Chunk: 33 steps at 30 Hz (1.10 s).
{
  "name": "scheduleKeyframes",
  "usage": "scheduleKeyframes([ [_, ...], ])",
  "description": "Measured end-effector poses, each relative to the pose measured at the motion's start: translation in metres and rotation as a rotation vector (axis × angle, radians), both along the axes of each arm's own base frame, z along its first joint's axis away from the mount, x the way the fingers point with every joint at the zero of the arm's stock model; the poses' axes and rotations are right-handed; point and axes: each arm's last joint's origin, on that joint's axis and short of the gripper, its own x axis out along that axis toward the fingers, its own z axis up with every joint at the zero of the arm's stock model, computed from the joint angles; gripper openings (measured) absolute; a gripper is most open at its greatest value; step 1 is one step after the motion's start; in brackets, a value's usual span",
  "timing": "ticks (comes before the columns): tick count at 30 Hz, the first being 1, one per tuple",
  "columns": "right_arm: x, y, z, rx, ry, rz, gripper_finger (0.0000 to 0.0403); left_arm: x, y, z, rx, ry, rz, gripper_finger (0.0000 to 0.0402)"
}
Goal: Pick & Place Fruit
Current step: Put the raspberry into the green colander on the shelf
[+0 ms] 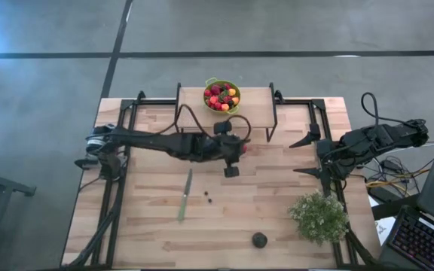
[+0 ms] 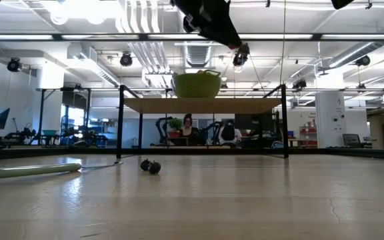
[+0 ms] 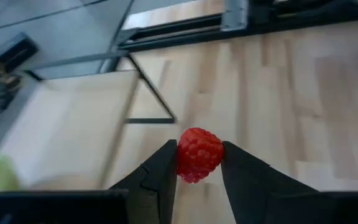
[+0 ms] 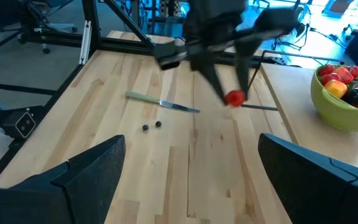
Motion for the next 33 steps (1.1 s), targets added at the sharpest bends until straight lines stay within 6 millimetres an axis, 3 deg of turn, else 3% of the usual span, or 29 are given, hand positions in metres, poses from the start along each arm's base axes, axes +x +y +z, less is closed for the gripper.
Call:
scheduleKeyframes([
  [12,0.0,0.0,0.0,0.0,-0.001,0.0,0.0363,-0.013,0.047,0.044,0.084,0.083,0.165,0.0119],
  [21,0.0,0.0,0.0,0.0,-0.001,0.0,0.0363,-0.023,0.094,0.044,0.073,0.117,0.305,0.0119],
  [33,0.0,0.0,0.0,0.0,0.0,0.0,0.0363,-0.037,0.143,0.043,0.069,0.125,0.432,0.0119],
])
